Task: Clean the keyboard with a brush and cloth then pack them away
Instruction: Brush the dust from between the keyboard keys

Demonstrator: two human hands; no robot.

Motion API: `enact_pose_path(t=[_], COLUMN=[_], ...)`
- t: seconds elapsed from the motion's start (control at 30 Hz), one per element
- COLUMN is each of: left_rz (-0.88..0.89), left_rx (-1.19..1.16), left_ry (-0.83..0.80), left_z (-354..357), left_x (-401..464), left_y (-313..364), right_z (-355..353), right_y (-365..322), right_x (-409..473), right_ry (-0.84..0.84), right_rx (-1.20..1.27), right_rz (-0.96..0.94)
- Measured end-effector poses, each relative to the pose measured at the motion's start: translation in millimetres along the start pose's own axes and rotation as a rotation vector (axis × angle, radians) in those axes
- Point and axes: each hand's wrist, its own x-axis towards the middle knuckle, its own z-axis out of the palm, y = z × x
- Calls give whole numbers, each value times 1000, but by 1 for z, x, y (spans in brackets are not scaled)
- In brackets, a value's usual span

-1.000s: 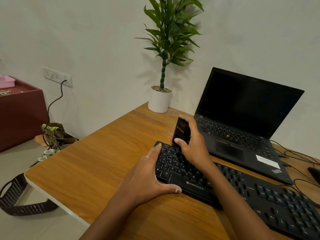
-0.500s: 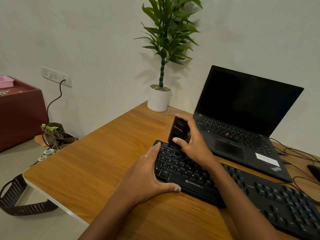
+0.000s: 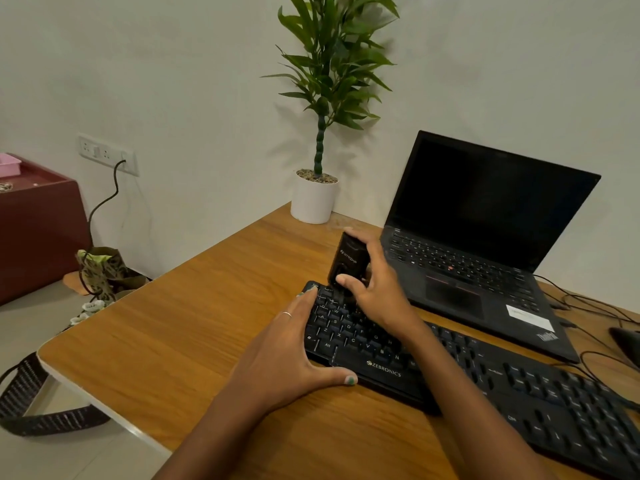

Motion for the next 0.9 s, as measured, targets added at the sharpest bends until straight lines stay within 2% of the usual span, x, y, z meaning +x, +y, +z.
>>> enact_pose_path(t=[0.17, 0.4, 0.6, 0.77, 0.83, 0.9], left_rz=[-14, 8, -18, -24, -18, -10], left_rx=[-3, -13, 7, 4, 1, -8], left_ry=[-12, 1, -9, -11, -10, -3], left_z=[0, -1, -1, 0, 0, -1], left_x=[0, -1, -1, 0, 0, 0], left_y=[-1, 0, -1, -2, -2, -2], right_z=[-41, 10, -28, -11, -17, -25], right_y=[-5, -8, -13, -16, -22, -30], right_x=[4, -1, 7, 5, 4, 4], right_ry=[-210, -42, -187, -42, -129, -301], right_rx=[-187, -61, -122, -170, -145, -121], right_rz=[101, -23, 112, 107, 116, 125])
